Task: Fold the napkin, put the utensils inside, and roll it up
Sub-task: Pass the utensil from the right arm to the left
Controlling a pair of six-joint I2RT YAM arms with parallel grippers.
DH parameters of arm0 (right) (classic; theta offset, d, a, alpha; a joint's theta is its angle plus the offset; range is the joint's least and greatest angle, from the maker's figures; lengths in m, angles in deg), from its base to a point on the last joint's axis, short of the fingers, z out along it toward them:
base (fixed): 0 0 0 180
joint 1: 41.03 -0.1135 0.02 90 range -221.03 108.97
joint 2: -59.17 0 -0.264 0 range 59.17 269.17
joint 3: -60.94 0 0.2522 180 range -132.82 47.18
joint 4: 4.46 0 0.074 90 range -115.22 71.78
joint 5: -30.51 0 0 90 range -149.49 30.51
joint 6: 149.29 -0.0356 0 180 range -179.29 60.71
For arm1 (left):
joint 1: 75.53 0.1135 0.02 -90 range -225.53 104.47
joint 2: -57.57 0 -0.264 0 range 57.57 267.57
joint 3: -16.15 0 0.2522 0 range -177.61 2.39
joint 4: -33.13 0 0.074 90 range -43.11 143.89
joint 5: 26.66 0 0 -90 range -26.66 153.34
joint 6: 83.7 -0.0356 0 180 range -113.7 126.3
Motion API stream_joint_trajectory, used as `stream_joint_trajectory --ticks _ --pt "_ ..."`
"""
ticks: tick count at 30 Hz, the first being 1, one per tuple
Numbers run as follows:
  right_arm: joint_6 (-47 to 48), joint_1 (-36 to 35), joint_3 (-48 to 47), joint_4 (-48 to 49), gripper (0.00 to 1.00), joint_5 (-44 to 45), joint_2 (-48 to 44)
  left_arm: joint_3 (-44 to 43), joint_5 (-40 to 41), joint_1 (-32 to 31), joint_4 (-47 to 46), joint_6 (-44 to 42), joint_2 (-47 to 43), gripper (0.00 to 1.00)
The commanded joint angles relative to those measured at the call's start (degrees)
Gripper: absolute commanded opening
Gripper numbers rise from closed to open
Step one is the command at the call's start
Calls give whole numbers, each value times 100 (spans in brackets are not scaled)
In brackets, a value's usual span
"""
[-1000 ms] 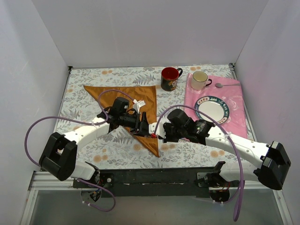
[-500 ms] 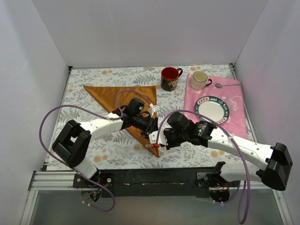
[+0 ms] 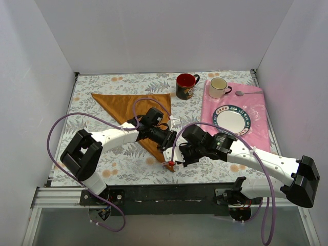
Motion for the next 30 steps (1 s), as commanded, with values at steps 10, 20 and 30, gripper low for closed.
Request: stream_joint_trajectory --ticks 10,20,30 --pt "0 -35 -205 138 1 -24 -306 0 -65 -149 215 -329 -205 15" --pt "-974 -18 -257 846 39 1037 -287 -53 505 -114 136 -100 -362 0" --pt "-3945 263 -195 2283 87 4667 -1598 781 3078 1246 -285 1375 -2029 0"
